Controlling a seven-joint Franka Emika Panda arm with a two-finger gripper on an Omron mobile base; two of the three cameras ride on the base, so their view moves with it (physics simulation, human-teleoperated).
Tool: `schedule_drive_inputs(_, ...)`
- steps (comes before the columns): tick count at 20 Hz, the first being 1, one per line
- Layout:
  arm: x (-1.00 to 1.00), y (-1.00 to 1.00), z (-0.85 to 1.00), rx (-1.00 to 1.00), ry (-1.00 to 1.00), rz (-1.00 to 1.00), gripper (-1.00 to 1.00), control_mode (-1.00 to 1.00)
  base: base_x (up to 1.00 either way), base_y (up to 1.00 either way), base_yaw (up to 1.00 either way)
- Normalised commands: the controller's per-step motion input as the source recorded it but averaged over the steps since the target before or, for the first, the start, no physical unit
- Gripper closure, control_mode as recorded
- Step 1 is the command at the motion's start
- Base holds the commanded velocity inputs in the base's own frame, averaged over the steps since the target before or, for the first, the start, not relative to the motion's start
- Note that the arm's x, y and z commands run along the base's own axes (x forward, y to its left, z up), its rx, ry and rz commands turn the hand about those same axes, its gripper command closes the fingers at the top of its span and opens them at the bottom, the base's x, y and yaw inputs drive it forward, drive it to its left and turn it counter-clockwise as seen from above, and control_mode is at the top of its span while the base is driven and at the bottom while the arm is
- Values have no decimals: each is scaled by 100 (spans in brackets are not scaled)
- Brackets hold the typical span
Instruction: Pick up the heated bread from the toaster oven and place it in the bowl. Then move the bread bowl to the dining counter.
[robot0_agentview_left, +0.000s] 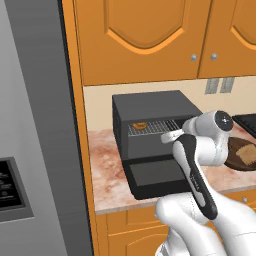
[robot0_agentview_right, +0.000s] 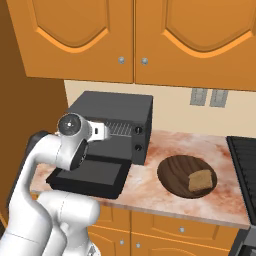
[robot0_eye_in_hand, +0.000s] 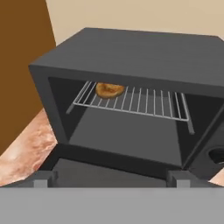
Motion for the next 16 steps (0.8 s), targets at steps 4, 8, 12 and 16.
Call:
schedule_drive_inputs(4, 16, 0, -8, 5, -22, 1, -100, -100, 0, 0, 0)
schedule_drive_inputs(8, 31, 3, -13, 0, -11, 0, -100, -100, 0, 0, 0)
schedule_drive_inputs(12, 17, 0, 0, 4, -11, 0, -100, -100, 0, 0, 0)
schedule_drive_inputs(16, 24, 0, -1, 1, -6, 0, -100, -100, 0, 0, 0)
